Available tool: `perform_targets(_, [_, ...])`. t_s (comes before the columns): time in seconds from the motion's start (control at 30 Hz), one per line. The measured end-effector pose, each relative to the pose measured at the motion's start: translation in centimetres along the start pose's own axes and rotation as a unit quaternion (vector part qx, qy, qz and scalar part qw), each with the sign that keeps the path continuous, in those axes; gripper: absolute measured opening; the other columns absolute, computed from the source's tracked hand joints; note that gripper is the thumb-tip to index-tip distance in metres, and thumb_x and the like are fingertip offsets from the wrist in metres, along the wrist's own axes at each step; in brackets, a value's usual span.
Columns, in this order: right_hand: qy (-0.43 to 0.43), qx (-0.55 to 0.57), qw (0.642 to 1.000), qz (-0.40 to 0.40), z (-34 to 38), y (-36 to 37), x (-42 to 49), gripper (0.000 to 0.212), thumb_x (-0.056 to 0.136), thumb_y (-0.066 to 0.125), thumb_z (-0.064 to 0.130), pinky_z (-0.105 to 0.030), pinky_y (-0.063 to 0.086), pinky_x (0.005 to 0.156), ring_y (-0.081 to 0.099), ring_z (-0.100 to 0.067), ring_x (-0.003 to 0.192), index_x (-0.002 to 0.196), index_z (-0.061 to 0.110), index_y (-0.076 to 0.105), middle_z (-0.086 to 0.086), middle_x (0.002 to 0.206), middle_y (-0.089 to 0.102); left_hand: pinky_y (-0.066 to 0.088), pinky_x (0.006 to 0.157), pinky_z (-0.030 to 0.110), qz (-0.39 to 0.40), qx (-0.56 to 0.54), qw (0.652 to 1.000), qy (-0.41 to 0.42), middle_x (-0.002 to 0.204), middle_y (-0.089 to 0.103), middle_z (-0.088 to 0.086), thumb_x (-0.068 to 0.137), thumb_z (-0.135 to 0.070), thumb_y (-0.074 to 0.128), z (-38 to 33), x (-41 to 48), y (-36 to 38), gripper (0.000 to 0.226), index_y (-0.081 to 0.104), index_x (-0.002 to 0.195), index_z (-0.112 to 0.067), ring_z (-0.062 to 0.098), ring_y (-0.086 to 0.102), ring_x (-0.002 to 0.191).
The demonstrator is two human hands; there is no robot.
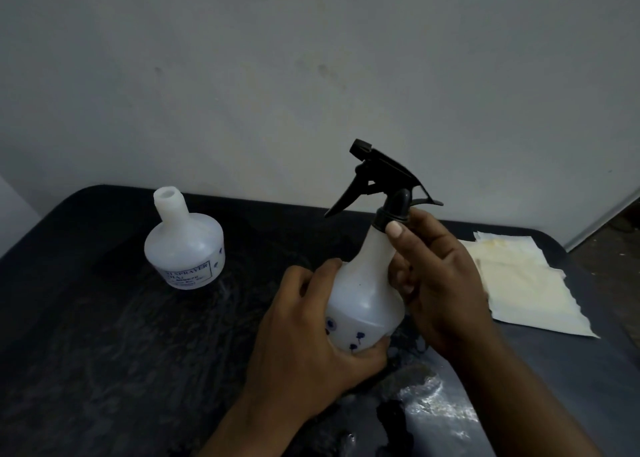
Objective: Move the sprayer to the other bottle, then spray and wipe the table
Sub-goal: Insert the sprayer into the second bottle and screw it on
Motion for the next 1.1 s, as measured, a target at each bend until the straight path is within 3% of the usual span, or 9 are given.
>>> perform_targets(0.13, [0.018, 0.002, 1.0, 0.014, -0.05, 0.19, 0.02, 0.034, 0.062, 0.078, 0.037, -0.015, 0.038, 0.044, 0.044, -0.002, 0.045, 0.092, 0.023, 0.078, 0.007, 0.067, 0.061, 0.039, 0.056, 0.002, 0.003, -0.005, 1.0, -0.003, 0.105, 0.039, -0.017, 0.052, -0.071, 0.07, -0.01, -0.02, -0.02, 0.088, 0.04, 0.129, -0.042, -0.005, 0.051, 0.083])
perform_targets(0.23, [0.0, -0.026, 0.999, -0.026, -0.24, 0.42, -0.07, 0.024, 0.055, 0.082, 0.037, -0.017, 0.038, 0.043, 0.045, -0.004, 0.046, 0.075, 0.028, 0.074, -0.001, 0.069, 0.06, 0.037, 0.058, 0.002, 0.006, 0.0, 1.0, -0.002, 0.106, 0.039, -0.016, 0.052, -0.071, 0.07, -0.03, -0.04, 0.14, 0.089, 0.04, 0.13, -0.041, -0.004, 0.049, 0.081])
perform_targets(0.3, [-0.009, -0.042, 0.998, -0.039, -0.21, 0.54, -0.15, 0.027, 0.053, 0.084, 0.037, -0.019, 0.041, 0.046, 0.049, -0.007, 0.05, 0.075, 0.028, 0.07, -0.004, 0.073, 0.061, 0.038, 0.057, 0.003, 0.009, 0.003, 1.0, -0.001, 0.107, 0.039, -0.016, 0.052, -0.07, 0.07, -0.07, -0.02, 0.27, 0.09, 0.039, 0.13, -0.041, -0.002, 0.049, 0.082])
perform_targets(0.37, [-0.011, -0.042, 0.999, -0.03, -0.12, 0.55, -0.25, 0.04, 0.058, 0.089, 0.032, -0.017, 0.043, 0.048, 0.054, -0.003, 0.054, 0.089, 0.021, 0.067, 0.005, 0.072, 0.065, 0.04, 0.058, 0.005, 0.011, 0.002, 1.0, -0.002, 0.107, 0.039, -0.016, 0.051, -0.07, 0.07, 0.0, -0.01, 0.3, 0.091, 0.039, 0.131, -0.04, -0.001, 0.051, 0.084])
perform_targets(0.47, [-0.002, 0.005, 1.0, -0.004, -0.02, 0.47, -0.39, 0.04, 0.073, 0.072, 0.034, -0.017, 0.04, 0.047, 0.046, -0.004, 0.049, 0.107, 0.015, 0.067, 0.006, 0.059, 0.055, 0.041, 0.058, 0.004, 0.006, -0.003, 1.0, -0.007, 0.107, 0.04, -0.016, 0.05, -0.069, 0.072, 0.22, 0.01, 0.16, 0.092, 0.041, 0.131, -0.04, -0.001, 0.052, 0.085])
perform_targets(0.57, [-0.012, 0.007, 1.0, 0.004, -0.12, 0.47, -0.41, 0.013, 0.084, 0.069, 0.032, -0.019, 0.039, 0.047, 0.042, -0.007, 0.048, 0.091, 0.023, 0.076, 0.004, 0.051, 0.046, 0.042, 0.059, 0.005, 0.003, -0.001, 1.0, -0.007, 0.107, 0.04, -0.015, 0.05, -0.069, 0.072, 0.3, 0.02, 0.09, 0.091, 0.042, 0.13, -0.04, 0.001, 0.053, 0.084])
perform_targets(0.73, [-0.02, -0.011, 0.999, -0.037, -0.2, 0.81, -0.33, 0.029, 0.062, 0.079, 0.04, -0.017, 0.038, 0.043, 0.042, -0.004, 0.043, 0.083, 0.022, 0.069, 0.007, 0.06, 0.057, 0.042, 0.059, 0.006, 0.007, 0.004, 1.0, -0.002, 0.107, 0.04, -0.014, 0.051, -0.069, 0.071, 0.2, 0.0, 0.17, 0.09, 0.04, 0.13, -0.04, 0.001, 0.052, 0.083])
perform_targets(0.93, [-0.006, 0.004, 1.0, 0.012, -0.07, 0.48, -0.34, 0.029, 0.075, 0.074, 0.042, -0.017, 0.036, 0.044, 0.037, -0.005, 0.045, 0.096, 0.023, 0.076, 0.009, 0.049, 0.042, 0.047, 0.06, 0.01, 0.005, 0.008, 1.0, -0.001, 0.107, 0.039, -0.015, 0.051, -0.068, 0.073, 0.35, -0.03, 0.21, 0.09, 0.039, 0.131, -0.041, 0.001, 0.052, 0.083])
perform_targets(1.1, [-0.012, -0.035, 0.998, -0.047, -0.06, 0.56, -0.23, 0.03, 0.06, 0.079, 0.038, -0.018, 0.04, 0.042, 0.046, -0.005, 0.041, 0.08, 0.018, 0.072, 0.004, 0.06, 0.064, 0.045, 0.058, 0.008, 0.017, 0.013, 1.0, -0.004, 0.106, 0.039, -0.014, 0.053, -0.07, 0.07, 0.32, -0.14, 0.37, 0.09, 0.038, 0.131, -0.041, 0.001, 0.052, 0.083])
Point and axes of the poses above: each hand's wrist, its own x-axis towards the middle knuckle, its own y-axis out of the palm, z = x × y, the point moved 1 cm from there along x, towards the middle knuckle
